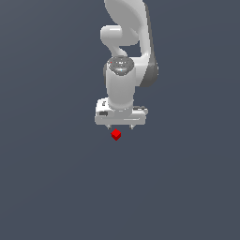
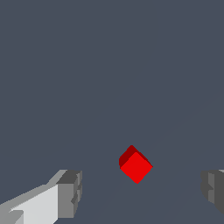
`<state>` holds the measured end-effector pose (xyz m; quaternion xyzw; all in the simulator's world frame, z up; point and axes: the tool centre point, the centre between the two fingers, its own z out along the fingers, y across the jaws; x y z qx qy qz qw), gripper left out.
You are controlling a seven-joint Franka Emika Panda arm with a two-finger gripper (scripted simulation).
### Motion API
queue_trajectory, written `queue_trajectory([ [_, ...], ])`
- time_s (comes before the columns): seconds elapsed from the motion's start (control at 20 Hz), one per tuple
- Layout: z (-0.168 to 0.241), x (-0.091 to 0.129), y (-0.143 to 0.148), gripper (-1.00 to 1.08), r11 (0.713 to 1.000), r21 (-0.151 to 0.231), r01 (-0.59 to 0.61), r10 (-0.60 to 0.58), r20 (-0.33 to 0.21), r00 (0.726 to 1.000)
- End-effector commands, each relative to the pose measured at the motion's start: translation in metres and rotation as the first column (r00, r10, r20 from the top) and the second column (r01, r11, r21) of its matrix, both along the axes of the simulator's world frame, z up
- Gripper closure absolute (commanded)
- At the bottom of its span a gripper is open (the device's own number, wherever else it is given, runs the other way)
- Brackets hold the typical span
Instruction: Pick up the red cube and move it to a goal position.
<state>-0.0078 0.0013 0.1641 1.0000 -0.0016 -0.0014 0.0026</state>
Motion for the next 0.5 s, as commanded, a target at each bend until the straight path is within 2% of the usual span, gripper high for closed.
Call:
queue_trajectory([
  [0.0, 0.0, 0.0, 0.0, -0.92, 1.0, 0.0, 0.0, 0.0, 0.0, 1.0],
  [0.45, -0.013, -0.004, -0.004, -0.92, 0.998, 0.0, 0.066, -0.066, 0.0, 0.998],
])
